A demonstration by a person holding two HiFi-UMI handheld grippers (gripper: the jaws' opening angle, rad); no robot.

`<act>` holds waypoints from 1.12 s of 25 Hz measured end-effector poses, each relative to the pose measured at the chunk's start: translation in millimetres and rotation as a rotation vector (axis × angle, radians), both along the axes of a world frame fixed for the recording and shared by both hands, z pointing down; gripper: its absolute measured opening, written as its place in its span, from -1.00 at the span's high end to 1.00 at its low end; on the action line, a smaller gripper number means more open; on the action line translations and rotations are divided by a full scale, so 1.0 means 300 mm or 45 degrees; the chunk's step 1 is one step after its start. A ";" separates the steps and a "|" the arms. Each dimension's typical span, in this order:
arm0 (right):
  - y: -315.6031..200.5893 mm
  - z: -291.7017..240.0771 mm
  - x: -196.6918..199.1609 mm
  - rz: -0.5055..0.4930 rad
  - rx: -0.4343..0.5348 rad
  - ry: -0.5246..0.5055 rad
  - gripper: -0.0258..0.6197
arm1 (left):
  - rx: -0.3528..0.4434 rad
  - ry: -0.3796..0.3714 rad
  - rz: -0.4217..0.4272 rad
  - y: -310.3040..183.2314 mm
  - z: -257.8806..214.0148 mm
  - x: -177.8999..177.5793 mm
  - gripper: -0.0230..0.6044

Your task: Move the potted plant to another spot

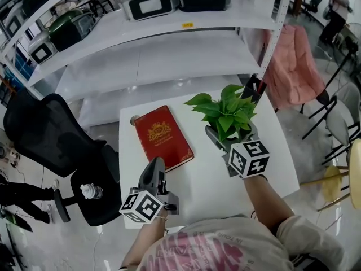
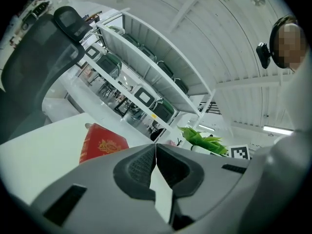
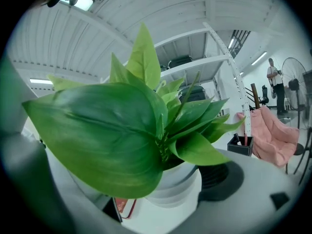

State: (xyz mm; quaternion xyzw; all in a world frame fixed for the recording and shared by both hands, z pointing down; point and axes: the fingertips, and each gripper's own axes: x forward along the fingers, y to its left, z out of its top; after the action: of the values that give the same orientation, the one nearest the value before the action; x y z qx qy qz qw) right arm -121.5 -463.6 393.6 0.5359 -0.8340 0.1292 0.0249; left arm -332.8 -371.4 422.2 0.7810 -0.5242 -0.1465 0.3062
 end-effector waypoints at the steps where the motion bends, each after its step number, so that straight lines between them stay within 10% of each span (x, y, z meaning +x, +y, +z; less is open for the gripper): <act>1: -0.034 -0.003 0.016 -0.004 -0.008 0.000 -0.70 | -0.009 -0.001 -0.010 -0.025 -0.003 0.012 0.85; 28: -0.481 0.327 0.176 -0.057 -0.157 -0.041 -0.71 | -0.144 -0.019 -0.140 -0.237 0.187 0.140 0.85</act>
State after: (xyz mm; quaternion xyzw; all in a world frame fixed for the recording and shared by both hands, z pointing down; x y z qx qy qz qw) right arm -68.7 -607.8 491.8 0.5124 -0.8365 0.1882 0.0474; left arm -290.8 -442.5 478.3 0.7337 -0.5758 -0.1276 0.3373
